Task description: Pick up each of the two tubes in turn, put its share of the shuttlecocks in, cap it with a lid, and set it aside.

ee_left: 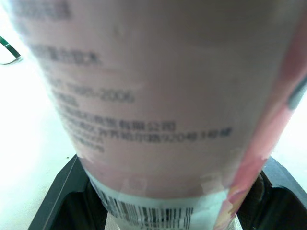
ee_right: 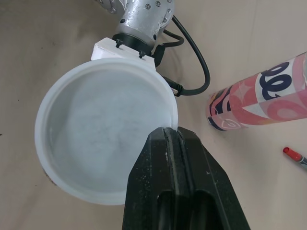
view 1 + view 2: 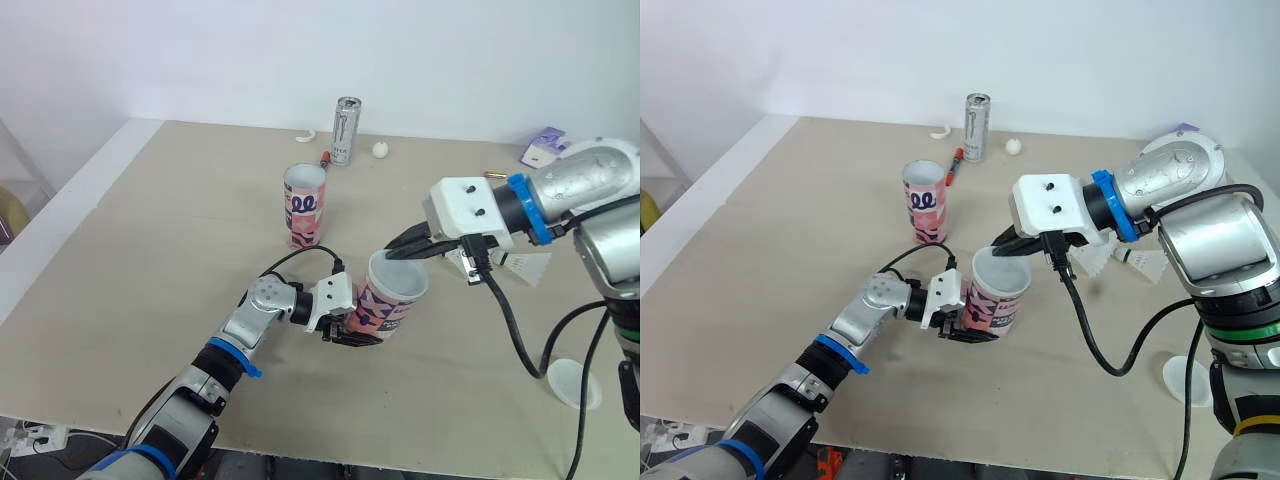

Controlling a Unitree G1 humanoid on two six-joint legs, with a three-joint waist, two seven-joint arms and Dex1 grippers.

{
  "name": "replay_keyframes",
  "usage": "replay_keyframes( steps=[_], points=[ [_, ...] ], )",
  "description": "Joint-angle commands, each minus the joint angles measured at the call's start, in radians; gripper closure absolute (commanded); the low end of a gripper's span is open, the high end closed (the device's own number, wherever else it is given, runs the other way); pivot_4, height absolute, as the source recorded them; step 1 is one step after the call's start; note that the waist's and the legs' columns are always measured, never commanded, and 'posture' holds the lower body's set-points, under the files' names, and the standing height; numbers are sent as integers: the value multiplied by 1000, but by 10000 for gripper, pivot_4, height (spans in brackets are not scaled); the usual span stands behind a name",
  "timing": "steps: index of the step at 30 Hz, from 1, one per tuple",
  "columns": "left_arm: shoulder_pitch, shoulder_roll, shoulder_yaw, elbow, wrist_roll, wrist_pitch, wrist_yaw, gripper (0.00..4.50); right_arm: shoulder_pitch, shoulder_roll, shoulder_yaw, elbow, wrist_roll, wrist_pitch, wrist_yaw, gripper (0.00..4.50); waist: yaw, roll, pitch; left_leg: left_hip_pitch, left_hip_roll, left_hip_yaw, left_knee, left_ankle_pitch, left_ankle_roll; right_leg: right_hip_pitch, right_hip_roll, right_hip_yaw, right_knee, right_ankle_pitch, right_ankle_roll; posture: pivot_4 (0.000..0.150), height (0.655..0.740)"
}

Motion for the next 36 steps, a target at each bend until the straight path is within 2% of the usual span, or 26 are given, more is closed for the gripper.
replay_keyframes(
  steps=[1, 3, 10, 15, 17, 20, 22, 23, 24, 25, 26, 36],
  points=[
    [28, 22, -20, 46, 36, 40, 3, 15872, -20, 11, -2, 2, -12, -10, -1, 27405, 0, 0, 0, 0, 0, 0, 0, 0, 0, 0, 0, 0, 0, 0, 0, 1500, 7400],
    [28, 23, -20, 45, 35, 42, 2, 15872, -27, 18, -13, 9, -18, -17, -13, 21265, 0, 0, 0, 0, 0, 0, 0, 0, 0, 0, 0, 0, 0, 0, 0, 1500, 7400],
    [29, 27, -20, 42, 35, 46, -1, 15872, -50, 8, -103, 31, 40, 64, -57, 21265, 0, 0, 0, 0, 1, 0, 0, 0, 0, 0, 1, 0, 0, 0, -1, 1500, 7400],
    [28, 29, -20, 42, 35, 46, -3, 15872, -37, 31, -266, 9, 219, 296, -157, 21265, 0, 0, 0, 0, 1, 0, 0, 0, 0, 0, 0, 0, 0, 0, -1, 1500, 7400],
    [28, 30, -19, 42, 34, 47, -4, 15872, 19, 21, -305, -52, 290, 380, -176, 21265, 0, 0, 0, 0, 1, 0, 0, 0, 0, 0, 0, 0, 0, 0, -1, 1500, 7400],
    [27, 29, -17, 42, 30, 50, -5, 15872, 116, 10, -323, -154, 354, 444, -201, 29258, 0, -1, 0, 0, 1, -1, -1, 0, 0, 0, 0, -1, 0, 0, -2, 1500, 7400],
    [26, 27, -18, 43, 30, 51, -5, 15872, 155, 6, -313, -196, 367, 459, -223, 30640, 0, 0, 0, 0, 1, -1, -2, 0, 0, 0, 0, 0, 0, 0, -2, 1500, 7400],
    [25, 25, -17, 42, 28, 53, -6, 15872, 173, 9, -305, -218, 378, 478, -239, 36905, 0, 0, 0, 0, 1, -1, -2, 0, 0, 0, 0, 0, 0, 0, -2, 1500, 7400],
    [25, 24, -17, 42, 26, 56, -6, 15872, 189, 6, -292, -237, 379, 481, -248, 37660, 0, 0, 0, 0, 0, 0, -1, 0, 0, 0, 0, 0, 0, 0, -1, 1500, 7400],
    [24, 23, -18, 41, 26, 57, -7, 15872, 199, 7, -277, -246, 370, 474, -257, 42506, 0, 0, 0, 0, 0, -1, -1, 0, 0, 0, 0, 0, 0, 0, -1, 1500, 7400],
    [25, 24, -18, 40, 25, 57, -8, 15872, 201, 9, -267, -247, 366, 476, -267, 43906, 0, 0, 0, 0, 1, -1, -1, 0, 0, 0, 0, 0, 0, 0, -1, 1500, 7400],
    [30, 30, -15, 29, 26, 61, -1, 15872, 229, -31, -121, -216, 252, 395, -276, 43906, 0, -1, -1, 0, 1, -1, -1, 0, 0, 0, 1, 0, 0, 0, -1, 1500, 7400]
  ],
)
